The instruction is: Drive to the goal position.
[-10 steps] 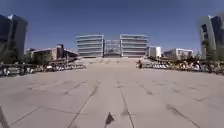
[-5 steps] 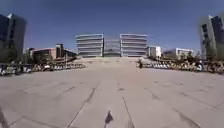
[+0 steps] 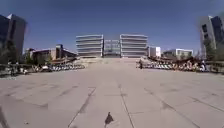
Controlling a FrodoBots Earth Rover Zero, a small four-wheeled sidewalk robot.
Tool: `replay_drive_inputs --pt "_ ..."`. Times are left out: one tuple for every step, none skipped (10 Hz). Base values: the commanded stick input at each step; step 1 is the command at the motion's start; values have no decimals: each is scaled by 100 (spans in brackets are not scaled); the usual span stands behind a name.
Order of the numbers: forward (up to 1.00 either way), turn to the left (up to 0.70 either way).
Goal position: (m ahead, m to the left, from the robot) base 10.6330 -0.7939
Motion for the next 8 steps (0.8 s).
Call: replay_drive_inputs --pt "70 0" --pt "70 0" --pt "70 0" --pt "70 0" --pt "70 0" --pt "70 0" --pt "70 0" --pt "70 0"
